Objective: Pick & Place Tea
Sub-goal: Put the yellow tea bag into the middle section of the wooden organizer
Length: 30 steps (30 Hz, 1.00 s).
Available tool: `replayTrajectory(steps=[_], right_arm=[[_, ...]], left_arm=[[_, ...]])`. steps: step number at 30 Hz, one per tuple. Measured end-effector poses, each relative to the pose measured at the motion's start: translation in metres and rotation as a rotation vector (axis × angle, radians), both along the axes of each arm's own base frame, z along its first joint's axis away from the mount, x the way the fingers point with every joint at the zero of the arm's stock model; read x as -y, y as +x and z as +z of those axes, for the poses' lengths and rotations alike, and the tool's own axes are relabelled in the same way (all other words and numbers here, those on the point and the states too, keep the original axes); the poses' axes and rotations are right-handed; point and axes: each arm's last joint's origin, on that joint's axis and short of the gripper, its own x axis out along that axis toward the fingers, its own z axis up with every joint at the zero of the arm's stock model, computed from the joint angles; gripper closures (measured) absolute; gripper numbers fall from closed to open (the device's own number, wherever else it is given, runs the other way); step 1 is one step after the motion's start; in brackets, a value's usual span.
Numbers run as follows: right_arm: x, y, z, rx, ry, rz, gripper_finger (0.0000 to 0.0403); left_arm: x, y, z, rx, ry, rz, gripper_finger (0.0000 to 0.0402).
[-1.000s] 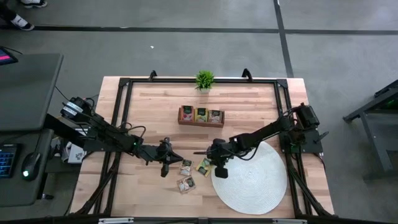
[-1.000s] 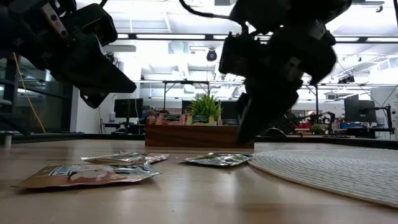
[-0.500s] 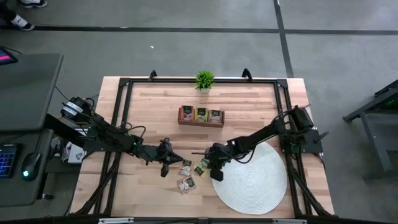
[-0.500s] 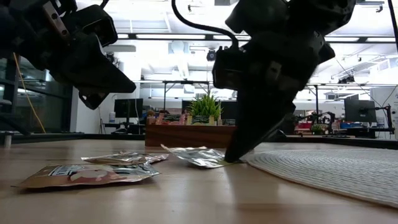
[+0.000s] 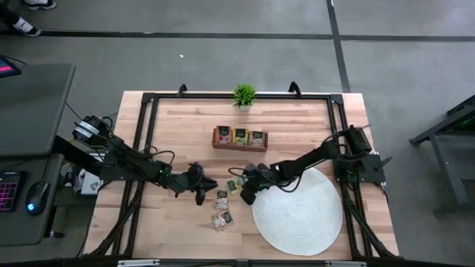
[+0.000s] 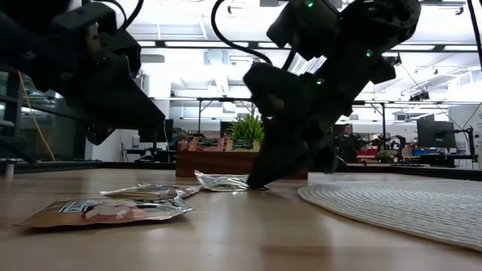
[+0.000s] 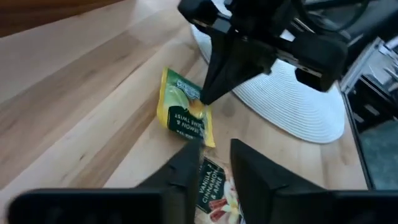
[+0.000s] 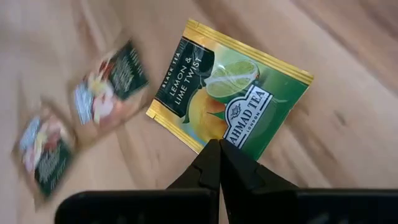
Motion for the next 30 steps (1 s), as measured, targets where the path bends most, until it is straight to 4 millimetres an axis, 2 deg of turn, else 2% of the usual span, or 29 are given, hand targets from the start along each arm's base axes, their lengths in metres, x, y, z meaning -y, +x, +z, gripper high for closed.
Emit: replayTrajectory(steps=[6, 13, 19, 24, 30], right_arm=[[-0.001, 0.009, -0.014, 0.059, 0.110, -0.106, 0.0403], [0.000, 0.011, -0.019, 0.073, 0.104, -0.152, 0.0403], [0.002, 0.012, -0.019, 0.082, 0.107, -0.150, 0.0403], [0.002, 0.012, -0.019, 0.083, 0.110, -0.149, 0.0403], [0.002, 0.013, -0.018, 0.090, 0.111, -0.148, 0.0403]], left_arm=[[-0.001, 0.000, -0.001, 0.003, -0.051, 0.057, 0.0246], [-0.007, -0.002, -0.018, -0.085, -0.217, 0.227, 0.0202], [-0.019, 0.008, -0.032, -0.109, -0.395, 0.323, 0.0181], [-0.029, 0.018, -0.030, -0.099, -0.428, 0.314, 0.0179], [-0.041, 0.033, -0.024, -0.199, -0.443, 0.285, 0.0179]])
